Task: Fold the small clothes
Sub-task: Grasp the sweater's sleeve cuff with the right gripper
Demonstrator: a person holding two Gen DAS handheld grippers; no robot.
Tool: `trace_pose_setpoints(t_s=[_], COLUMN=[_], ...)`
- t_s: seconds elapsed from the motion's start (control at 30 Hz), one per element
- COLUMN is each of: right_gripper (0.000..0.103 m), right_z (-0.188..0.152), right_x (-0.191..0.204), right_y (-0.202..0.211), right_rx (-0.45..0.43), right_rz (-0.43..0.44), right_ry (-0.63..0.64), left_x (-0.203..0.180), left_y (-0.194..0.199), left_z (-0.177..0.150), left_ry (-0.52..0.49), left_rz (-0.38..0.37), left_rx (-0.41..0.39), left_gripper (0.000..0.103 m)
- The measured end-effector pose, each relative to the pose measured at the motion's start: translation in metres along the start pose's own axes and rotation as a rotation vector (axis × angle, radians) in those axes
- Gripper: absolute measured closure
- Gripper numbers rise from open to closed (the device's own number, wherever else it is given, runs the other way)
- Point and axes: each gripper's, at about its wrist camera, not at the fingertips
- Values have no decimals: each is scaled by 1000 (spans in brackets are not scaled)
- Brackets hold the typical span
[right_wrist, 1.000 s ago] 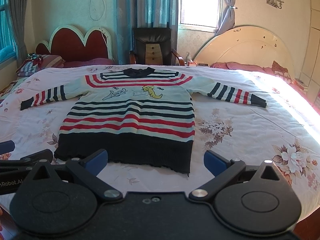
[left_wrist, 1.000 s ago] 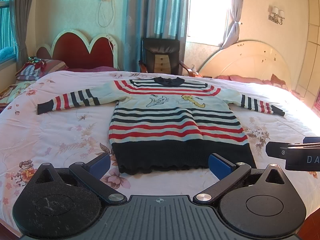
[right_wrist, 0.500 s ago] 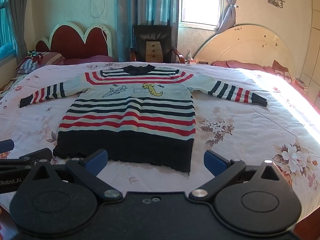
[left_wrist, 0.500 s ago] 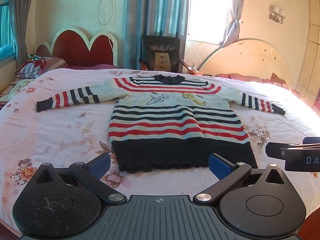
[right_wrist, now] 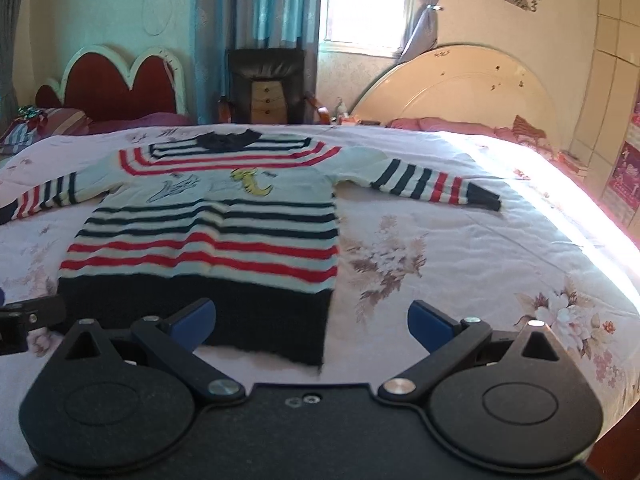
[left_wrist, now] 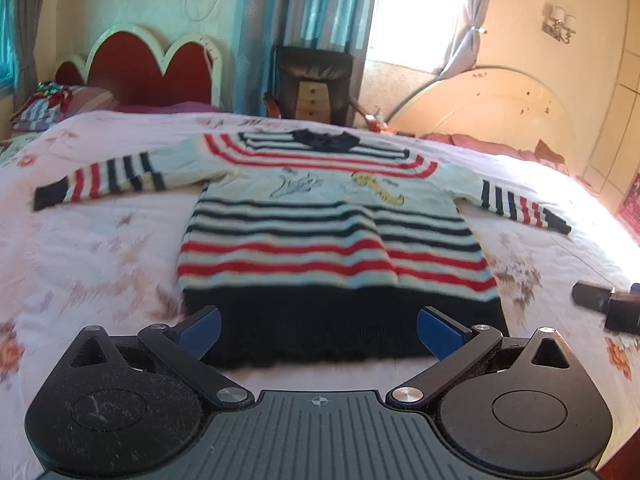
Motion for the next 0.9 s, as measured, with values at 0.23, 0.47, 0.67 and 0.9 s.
trace_pose_setpoints(t_s=[0.23,0.47,0.67,0.9], right_gripper=[1,3,6,53], right_z=[50,86,88,74], right_x=[-61,-119,-161,-198], right_y=[-106,-213,-296,-371], right_rx=[2,10,-16,77], right_rz=[-10,-50,-121,-122], right_ry=[-170,-389,-517,-666], left_x=[20,43,53,55], left_y=[-75,-174,-244,-291], left_z=[62,107,121,124], left_ry=[-31,-27,-21,-33], left_rz=[74,96,134,113], left_rx=[-144,-205,-137,-92], left_gripper=[0,0,0,0])
Point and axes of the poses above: each gripper's, at about its wrist camera, not at the fingertips, and y roughly against the way its jaws point, x to its left, z to its top, and after that the axes turned 12 degrees about -z, right-handed
